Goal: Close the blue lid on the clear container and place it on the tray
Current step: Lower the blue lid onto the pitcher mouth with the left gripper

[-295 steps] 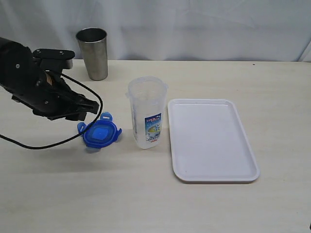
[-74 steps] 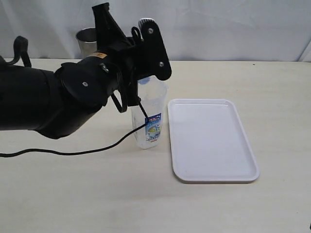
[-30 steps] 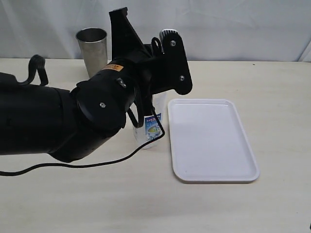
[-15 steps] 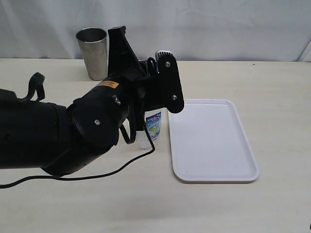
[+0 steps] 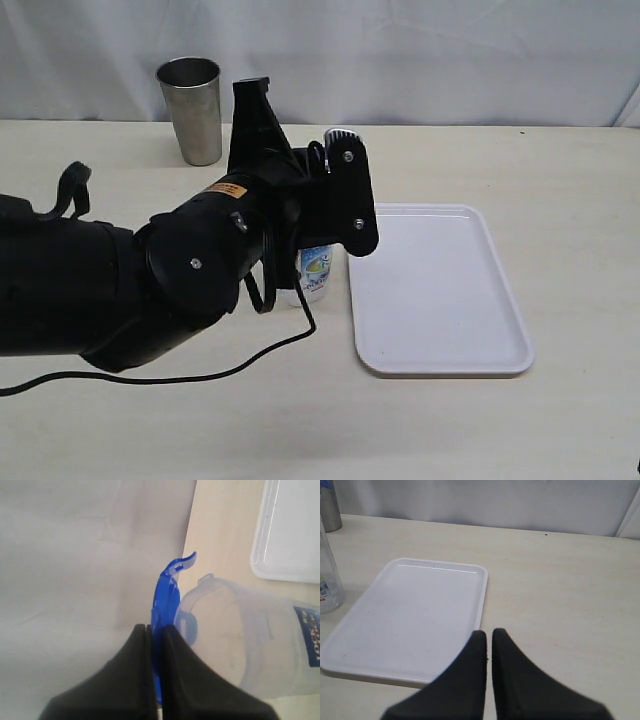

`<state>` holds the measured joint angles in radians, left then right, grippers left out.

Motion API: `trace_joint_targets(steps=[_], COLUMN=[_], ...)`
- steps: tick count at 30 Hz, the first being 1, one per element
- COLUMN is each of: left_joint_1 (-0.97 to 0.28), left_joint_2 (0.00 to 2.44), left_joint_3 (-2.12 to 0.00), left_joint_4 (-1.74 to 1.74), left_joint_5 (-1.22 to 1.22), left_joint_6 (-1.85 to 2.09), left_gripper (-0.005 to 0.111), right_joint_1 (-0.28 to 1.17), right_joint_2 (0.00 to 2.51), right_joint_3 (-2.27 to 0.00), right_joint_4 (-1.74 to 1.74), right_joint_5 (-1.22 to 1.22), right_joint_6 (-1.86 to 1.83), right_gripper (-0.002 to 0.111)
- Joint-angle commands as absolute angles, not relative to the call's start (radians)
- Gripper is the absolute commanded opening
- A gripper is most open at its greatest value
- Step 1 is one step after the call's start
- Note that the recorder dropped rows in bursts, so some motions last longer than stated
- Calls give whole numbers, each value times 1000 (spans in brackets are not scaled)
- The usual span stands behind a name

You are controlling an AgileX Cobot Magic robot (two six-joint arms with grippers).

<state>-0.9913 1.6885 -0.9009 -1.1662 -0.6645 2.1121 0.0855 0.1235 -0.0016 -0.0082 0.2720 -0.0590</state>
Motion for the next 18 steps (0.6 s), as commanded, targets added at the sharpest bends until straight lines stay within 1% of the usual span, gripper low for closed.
trace_joint_targets(steps=[1,13,18], left_joint_1=[-997,-1013,-1013], left_joint_2=[1683,1683,1683], left_joint_3=[-898,-898,-898], left_joint_4=[-1168,-1251,-1276], left_joint_5=[-650,-610,-514], left_joint_6=[2143,2143,2143], left_gripper=[0,0,0], right_joint_1=[82,82,82], right_joint_2=[125,125,125], right_joint_3=[0,0,0], right_joint_4=[-7,-7,-7], right_joint_5=[263,263,263], right_joint_6=[-55,-55,-55], right_gripper=[5,5,5])
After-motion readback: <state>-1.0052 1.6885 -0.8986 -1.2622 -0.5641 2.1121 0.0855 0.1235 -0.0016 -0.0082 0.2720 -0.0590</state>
